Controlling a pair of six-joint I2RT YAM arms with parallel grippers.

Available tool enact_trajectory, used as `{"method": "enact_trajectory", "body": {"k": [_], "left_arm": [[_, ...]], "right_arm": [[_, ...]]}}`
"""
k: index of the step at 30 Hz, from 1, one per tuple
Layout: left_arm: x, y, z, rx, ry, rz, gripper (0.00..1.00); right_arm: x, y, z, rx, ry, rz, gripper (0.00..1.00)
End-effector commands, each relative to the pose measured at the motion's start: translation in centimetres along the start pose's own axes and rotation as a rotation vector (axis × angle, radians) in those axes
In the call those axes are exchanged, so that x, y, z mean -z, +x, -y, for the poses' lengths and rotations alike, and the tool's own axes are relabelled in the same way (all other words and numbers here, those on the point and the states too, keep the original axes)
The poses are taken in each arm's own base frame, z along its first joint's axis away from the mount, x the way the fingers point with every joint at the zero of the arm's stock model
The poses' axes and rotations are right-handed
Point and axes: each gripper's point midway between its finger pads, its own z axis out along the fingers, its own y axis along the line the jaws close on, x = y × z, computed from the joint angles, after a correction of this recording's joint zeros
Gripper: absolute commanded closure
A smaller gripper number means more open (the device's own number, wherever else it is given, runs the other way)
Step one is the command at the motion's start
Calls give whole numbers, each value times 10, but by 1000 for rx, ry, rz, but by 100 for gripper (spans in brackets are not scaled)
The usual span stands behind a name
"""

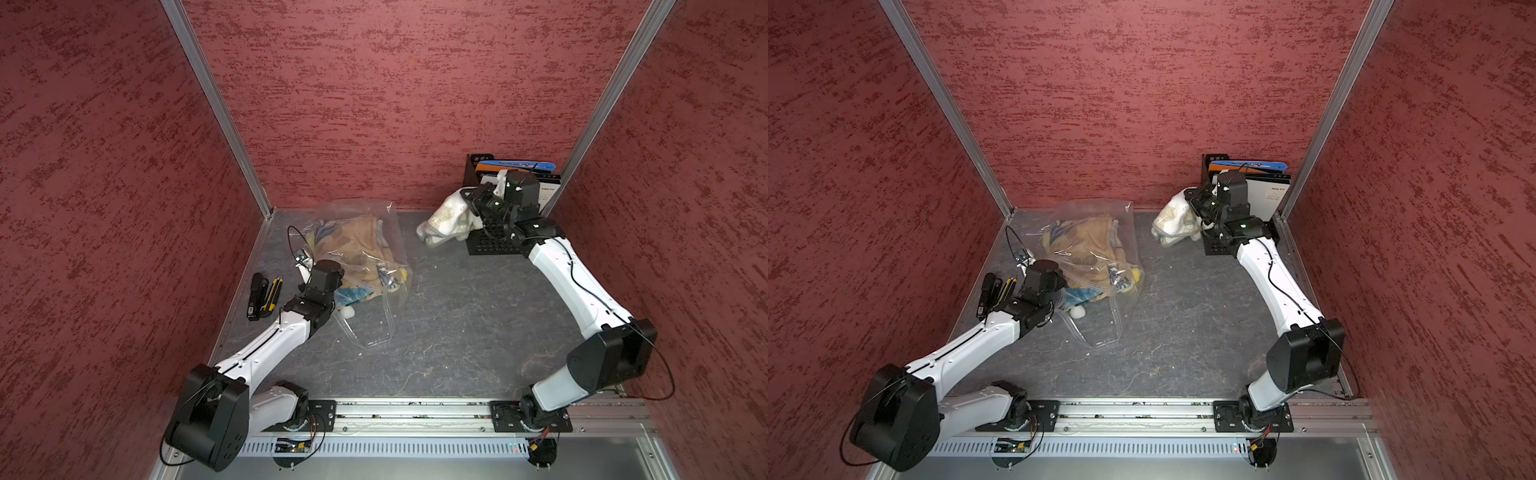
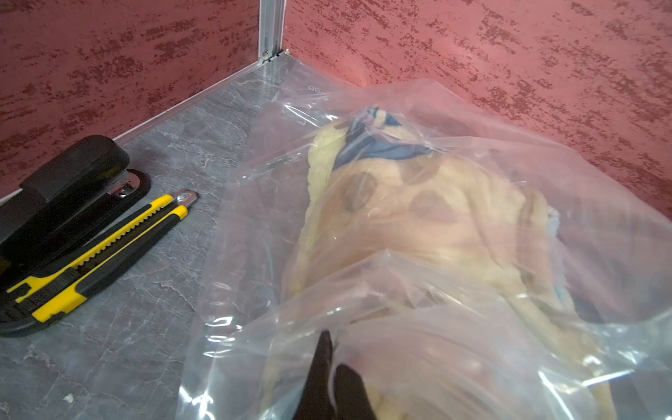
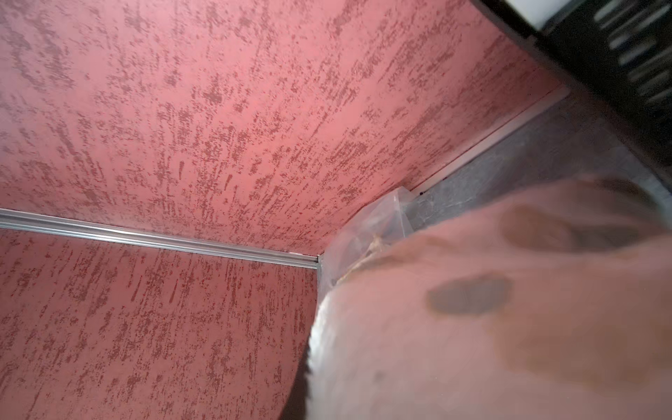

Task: Take the blanket out of the vacuum bag
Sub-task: Place the blanket at the center of the board.

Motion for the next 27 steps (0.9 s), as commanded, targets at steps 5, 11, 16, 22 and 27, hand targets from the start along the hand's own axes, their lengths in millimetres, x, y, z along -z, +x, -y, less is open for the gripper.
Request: {"method": "enact_trajectory", "body": {"k": [5, 11, 16, 22, 27], "left_arm": [[13, 6, 0, 5, 78, -19, 100], [23, 6, 13, -11, 142, -37, 100], [29, 5, 22, -31, 169, -38, 100], [30, 8, 30, -19, 196, -51, 100], [30, 9, 30, -29, 189, -55, 100]], "right_arm": [[56, 92, 131, -100, 171, -92, 100], [114, 177, 253, -192, 414, -166, 99], [157, 202, 294, -218, 558, -186, 67], [185, 207, 291, -195, 620, -231, 27], [202, 207, 269, -150, 620, -303, 30]]}}
